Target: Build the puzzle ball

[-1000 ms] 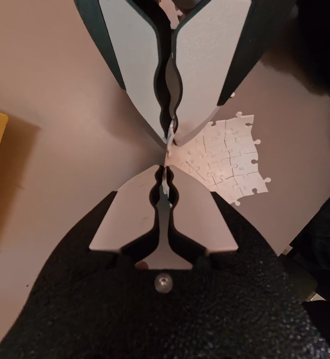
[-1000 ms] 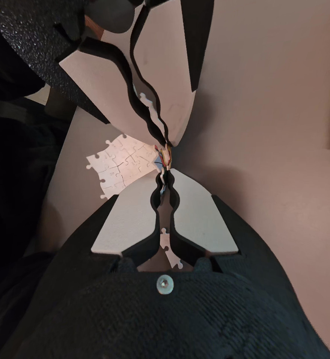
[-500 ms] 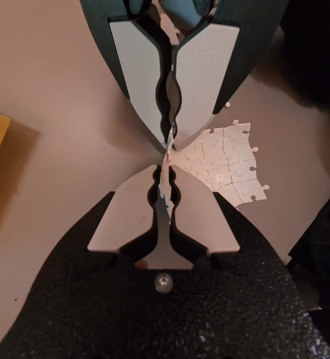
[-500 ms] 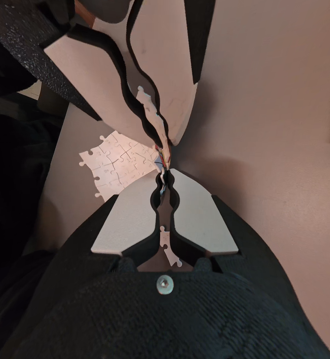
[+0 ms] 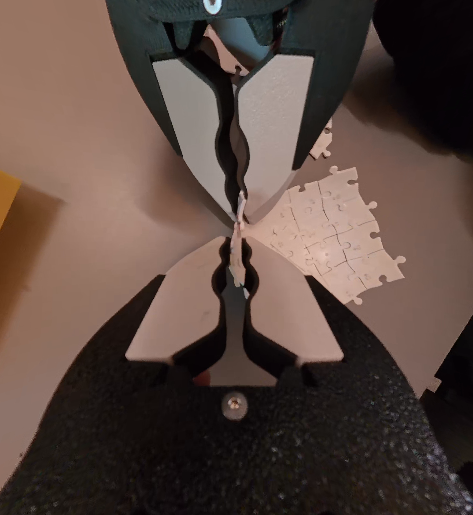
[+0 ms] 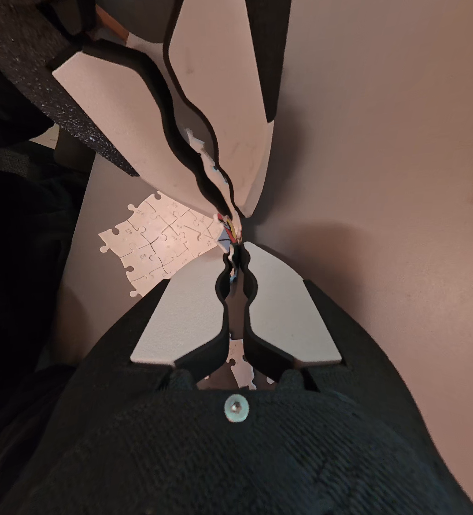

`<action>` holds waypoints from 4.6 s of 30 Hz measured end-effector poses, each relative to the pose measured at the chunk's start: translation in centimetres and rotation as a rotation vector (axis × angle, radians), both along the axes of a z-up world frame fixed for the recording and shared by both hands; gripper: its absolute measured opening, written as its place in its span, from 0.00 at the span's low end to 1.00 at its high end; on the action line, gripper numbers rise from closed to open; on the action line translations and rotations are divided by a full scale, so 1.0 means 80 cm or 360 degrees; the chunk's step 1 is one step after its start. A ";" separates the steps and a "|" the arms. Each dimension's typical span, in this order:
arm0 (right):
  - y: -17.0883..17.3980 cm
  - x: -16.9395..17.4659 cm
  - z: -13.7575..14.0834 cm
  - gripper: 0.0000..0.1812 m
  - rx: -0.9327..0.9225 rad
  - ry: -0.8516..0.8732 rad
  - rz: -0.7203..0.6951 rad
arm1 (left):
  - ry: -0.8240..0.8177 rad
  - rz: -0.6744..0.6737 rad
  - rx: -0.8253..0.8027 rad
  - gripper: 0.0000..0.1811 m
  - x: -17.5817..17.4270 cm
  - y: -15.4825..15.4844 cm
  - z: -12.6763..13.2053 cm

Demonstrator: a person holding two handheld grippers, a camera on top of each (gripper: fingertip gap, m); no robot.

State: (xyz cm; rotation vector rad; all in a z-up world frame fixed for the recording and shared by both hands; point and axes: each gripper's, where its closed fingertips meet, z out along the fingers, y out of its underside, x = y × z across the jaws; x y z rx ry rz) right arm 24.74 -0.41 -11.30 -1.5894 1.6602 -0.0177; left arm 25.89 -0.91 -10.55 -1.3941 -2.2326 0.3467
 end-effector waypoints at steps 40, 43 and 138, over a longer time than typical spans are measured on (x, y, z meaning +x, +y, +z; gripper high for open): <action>-0.012 -0.003 0.003 0.01 -0.0126 -0.0080 0.0021 | 0.0097 -0.0006 0.0080 0.08 -0.004 -0.001 0.000; -0.012 -0.003 0.002 0.02 -0.0129 -0.0066 0.0017 | 0.0051 -0.0028 0.0123 0.11 0.001 0.004 -0.006; -0.022 0.003 0.004 0.03 -0.0276 -0.0257 0.0058 | -0.0045 -0.0070 -0.0009 0.01 -0.005 -0.018 -0.001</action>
